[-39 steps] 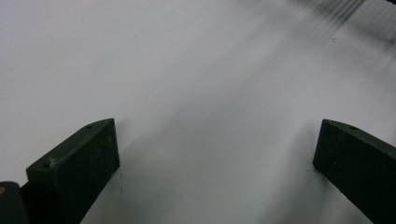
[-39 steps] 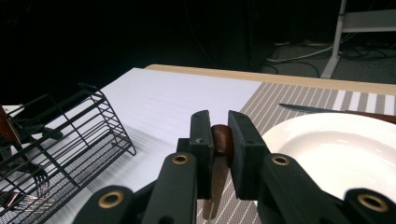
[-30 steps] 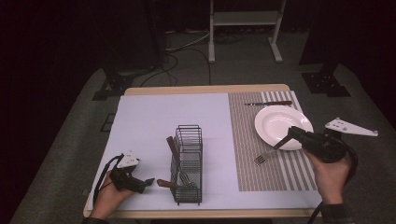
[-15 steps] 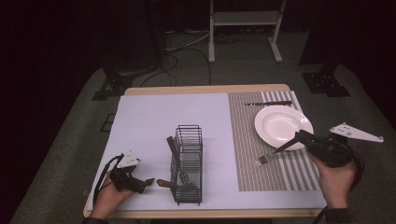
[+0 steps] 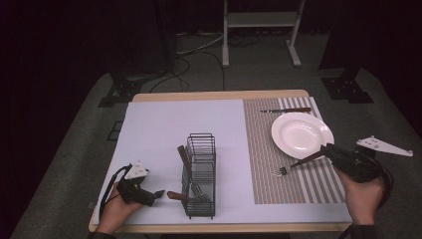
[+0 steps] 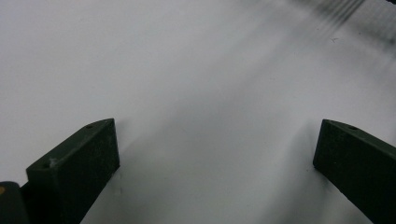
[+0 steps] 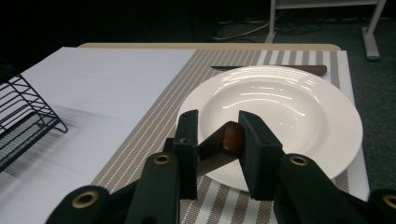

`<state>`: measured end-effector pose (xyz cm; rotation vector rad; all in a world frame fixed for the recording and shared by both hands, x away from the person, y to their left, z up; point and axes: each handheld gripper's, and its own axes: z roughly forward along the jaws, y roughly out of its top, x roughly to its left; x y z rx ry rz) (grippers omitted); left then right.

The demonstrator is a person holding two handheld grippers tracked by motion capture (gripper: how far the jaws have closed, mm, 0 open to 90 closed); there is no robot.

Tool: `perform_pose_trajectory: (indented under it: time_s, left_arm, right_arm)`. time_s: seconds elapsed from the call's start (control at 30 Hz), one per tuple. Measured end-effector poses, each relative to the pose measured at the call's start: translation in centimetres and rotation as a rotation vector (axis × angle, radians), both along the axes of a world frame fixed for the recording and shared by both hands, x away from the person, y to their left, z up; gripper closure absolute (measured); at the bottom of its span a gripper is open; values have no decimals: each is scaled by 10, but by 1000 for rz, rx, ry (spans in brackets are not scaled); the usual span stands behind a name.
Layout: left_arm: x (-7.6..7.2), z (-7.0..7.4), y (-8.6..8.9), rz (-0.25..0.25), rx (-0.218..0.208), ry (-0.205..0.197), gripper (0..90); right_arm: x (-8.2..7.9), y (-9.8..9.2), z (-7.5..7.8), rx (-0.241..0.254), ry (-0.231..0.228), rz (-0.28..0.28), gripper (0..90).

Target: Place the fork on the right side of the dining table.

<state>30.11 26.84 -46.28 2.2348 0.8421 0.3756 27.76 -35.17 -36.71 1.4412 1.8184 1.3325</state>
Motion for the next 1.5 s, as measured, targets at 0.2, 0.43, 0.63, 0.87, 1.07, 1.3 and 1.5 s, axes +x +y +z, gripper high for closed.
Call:
perform_pose_trajectory:
  time_s: [0.2, 0.43, 0.63, 0.87, 1.07, 1.3, 1.5]
  left_arm:
    - [0, 0, 0, 0, 0, 0, 0]
    - [0, 0, 0, -2, 3, -2, 0]
    - [0, 0, 0, -2, 2, -1, 0]
    - [0, 0, 0, -2, 2, -2, 0]
    - [0, 0, 0, -2, 2, -1, 0]
    - [0, 0, 0, -2, 2, -2, 0]
    - [0, 0, 0, -2, 2, -2, 0]
  right_arm:
    - [-1, -4, -5, -11, 16, -22, 661]
    - [-2, -7, -11, -29, 36, -42, 633]
    - [-2, -8, -18, -52, 64, -56, 598]
    - [-2, -10, -22, -64, 83, -69, 572]
    - [-2, -14, -28, -61, 116, -86, 554]
    - [0, -18, -34, -58, 140, -94, 534]
    - [1, -21, -40, -63, 164, -109, 513]
